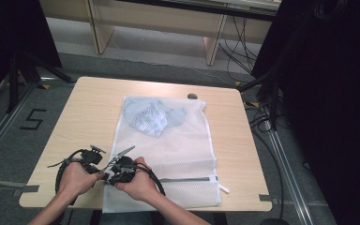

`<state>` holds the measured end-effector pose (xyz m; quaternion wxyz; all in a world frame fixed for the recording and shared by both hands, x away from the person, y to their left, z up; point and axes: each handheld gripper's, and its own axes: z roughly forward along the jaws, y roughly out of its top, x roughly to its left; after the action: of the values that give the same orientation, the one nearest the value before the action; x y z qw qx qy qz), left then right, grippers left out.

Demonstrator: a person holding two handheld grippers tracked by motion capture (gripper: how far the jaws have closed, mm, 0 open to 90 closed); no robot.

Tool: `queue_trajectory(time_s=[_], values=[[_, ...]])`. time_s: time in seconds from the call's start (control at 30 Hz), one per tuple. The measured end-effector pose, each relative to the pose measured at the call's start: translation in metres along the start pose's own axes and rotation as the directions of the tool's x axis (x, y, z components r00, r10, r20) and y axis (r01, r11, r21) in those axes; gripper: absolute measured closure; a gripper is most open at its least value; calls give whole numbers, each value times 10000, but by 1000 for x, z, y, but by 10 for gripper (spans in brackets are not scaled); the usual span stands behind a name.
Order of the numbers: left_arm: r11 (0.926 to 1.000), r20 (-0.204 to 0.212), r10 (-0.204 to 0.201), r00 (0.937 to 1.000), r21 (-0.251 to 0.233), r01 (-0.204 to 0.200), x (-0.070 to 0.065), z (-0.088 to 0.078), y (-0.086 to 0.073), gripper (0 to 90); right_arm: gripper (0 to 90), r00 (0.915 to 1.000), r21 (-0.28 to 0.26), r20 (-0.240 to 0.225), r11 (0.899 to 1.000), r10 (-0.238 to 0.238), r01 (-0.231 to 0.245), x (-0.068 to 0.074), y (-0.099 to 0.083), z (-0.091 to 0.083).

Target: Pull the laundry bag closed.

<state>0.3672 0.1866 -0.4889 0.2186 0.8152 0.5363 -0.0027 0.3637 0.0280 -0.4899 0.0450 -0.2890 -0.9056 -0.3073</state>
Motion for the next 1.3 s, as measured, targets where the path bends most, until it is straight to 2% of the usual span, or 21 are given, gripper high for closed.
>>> queue_trajectory(time_s=[0.03,0.1,0.2,0.33,0.47,0.5,0.6,0.8,0.83,0.87,0.9,0.97,1.0,1.03,1.13,1.17,1.2,1.23,1.3], values=[[9998,22,-185,9998,-45,185,-1,0,-1,897,837,10000,6,9,10000,65,-65,0,0,-1],[9996,50,-244,9997,-110,244,-2,1,-1,897,842,9999,-15,-36,9999,110,-111,1,-1,-1],[9998,9,-192,9998,-100,193,-3,0,-2,897,842,9999,-58,-69,9999,136,-136,0,-1,-1],[9996,-74,275,9996,-51,-276,-1,0,-1,897,844,9997,6,-81,9997,237,-236,1,-2,-1],[9997,-89,167,9998,-153,-168,-2,1,-1,897,824,9996,61,-126,9997,237,-236,1,-1,-1],[9995,-94,303,9995,-50,-303,-1,0,-1,897,801,9996,22,-174,9997,243,-242,0,0,-1],[9995,-88,316,9995,-60,-317,-1,0,-1,897,782,9989,26,-268,9993,374,-374,-1,1,1],[9994,-111,327,9994,-120,-329,-1,0,-1,897,829,9983,4,-331,9989,479,-479,-1,1,2],[9999,-89,-36,10000,-169,34,-4,1,-3,897,855,9978,61,-453,9989,473,-471,0,1,2],[9999,-89,-36,10000,-169,34,-4,1,-3,897,864,9980,46,-424,9989,479,-477,0,1,1],[9995,-149,285,9995,-161,-287,-4,0,-3,897,866,9974,53,-484,9985,539,-537,1,1,1],[9992,-277,251,9993,-305,-259,-6,1,-3,897,866,9975,85,-465,9986,528,-525,1,0,1],[9995,-250,-31,9997,-324,22,-9,1,-4,897,866,9974,99,-461,9984,552,-548,1,-1,1],[9996,-331,153,9993,-246,-161,-10,1,-4,897,867,9956,124,-555,9972,749,-743,-1,-3,1],[9988,-503,316,9982,-358,-334,-14,2,-4,897,868,9948,25,-525,9962,867,-867,-2,-5,1],[9973,-578,686,9960,-236,-701,-13,1,-4,897,869,9917,6,-575,9934,1149,-1150,-3,-7,0],[9947,-748,1001,9922,-160,-1016,-14,1,-3,898,868,9909,-37,-580,9925,1218,-1223,-3,-7,0],[9947,-748,1001,9922,-160,-1016,-14,1,-3,897,868,9909,-37,-580,9925,1218,-1223,-3,-7,0],[9914,-853,1280,9881,-171,-1299,-15,1,-3,898,869,9889,-59,-505,9901,1400,-1405,-3,-8,-1]])
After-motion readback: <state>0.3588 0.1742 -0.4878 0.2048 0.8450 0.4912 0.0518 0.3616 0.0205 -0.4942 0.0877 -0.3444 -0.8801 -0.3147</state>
